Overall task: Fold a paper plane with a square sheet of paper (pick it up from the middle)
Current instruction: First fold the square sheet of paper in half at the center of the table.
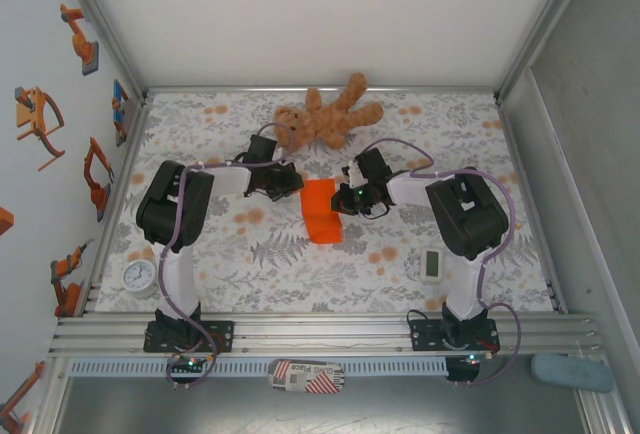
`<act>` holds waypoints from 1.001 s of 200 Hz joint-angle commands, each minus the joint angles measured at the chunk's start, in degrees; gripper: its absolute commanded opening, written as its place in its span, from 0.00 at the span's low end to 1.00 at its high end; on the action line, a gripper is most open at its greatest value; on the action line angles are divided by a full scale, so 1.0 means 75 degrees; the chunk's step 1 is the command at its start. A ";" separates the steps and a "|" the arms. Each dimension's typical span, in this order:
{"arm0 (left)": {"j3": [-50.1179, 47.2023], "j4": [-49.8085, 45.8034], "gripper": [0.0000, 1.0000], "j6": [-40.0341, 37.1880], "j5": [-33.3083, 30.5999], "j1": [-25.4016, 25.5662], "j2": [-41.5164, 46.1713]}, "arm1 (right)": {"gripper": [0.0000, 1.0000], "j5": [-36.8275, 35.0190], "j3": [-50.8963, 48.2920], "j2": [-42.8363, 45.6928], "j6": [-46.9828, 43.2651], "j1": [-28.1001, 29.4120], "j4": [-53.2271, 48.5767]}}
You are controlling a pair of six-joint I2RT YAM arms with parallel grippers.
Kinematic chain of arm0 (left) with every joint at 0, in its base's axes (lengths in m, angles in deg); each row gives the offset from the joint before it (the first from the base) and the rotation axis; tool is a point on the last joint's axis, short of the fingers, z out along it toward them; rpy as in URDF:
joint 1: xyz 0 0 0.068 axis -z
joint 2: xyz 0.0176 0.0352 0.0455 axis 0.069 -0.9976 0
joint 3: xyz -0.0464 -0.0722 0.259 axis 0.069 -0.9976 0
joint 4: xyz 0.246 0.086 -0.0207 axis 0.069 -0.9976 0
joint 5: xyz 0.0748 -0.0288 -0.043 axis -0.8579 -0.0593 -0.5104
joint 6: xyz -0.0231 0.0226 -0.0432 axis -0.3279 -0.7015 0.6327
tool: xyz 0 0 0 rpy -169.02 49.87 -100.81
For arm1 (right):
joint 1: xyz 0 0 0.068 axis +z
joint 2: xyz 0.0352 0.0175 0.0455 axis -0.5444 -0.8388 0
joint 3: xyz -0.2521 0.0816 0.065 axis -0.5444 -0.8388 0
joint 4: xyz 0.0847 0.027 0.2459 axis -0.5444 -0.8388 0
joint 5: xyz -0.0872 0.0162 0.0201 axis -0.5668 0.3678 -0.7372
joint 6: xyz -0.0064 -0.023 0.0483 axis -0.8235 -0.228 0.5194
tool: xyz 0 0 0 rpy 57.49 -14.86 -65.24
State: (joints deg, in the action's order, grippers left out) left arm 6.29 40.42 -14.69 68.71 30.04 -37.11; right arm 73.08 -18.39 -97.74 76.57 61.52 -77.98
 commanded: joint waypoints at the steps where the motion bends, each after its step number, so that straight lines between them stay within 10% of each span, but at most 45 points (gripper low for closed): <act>1: 0.0355 -0.1155 0.08 -0.0542 -0.0893 -0.0248 -0.0308 | 0.00 -0.2017 -0.0709 -0.0814 -0.0248 -0.0148 -0.1882; 200: 0.0936 -0.0487 0.10 -0.0439 -0.0026 0.0325 -0.0492 | 0.00 -0.2073 -0.0745 -0.0789 -0.0214 -0.0145 -0.1800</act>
State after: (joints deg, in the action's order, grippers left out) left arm 10.68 38.21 -18.43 68.54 33.02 -38.11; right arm 72.75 -18.66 -97.55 76.57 61.52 -77.71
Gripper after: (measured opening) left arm 0.097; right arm 0.049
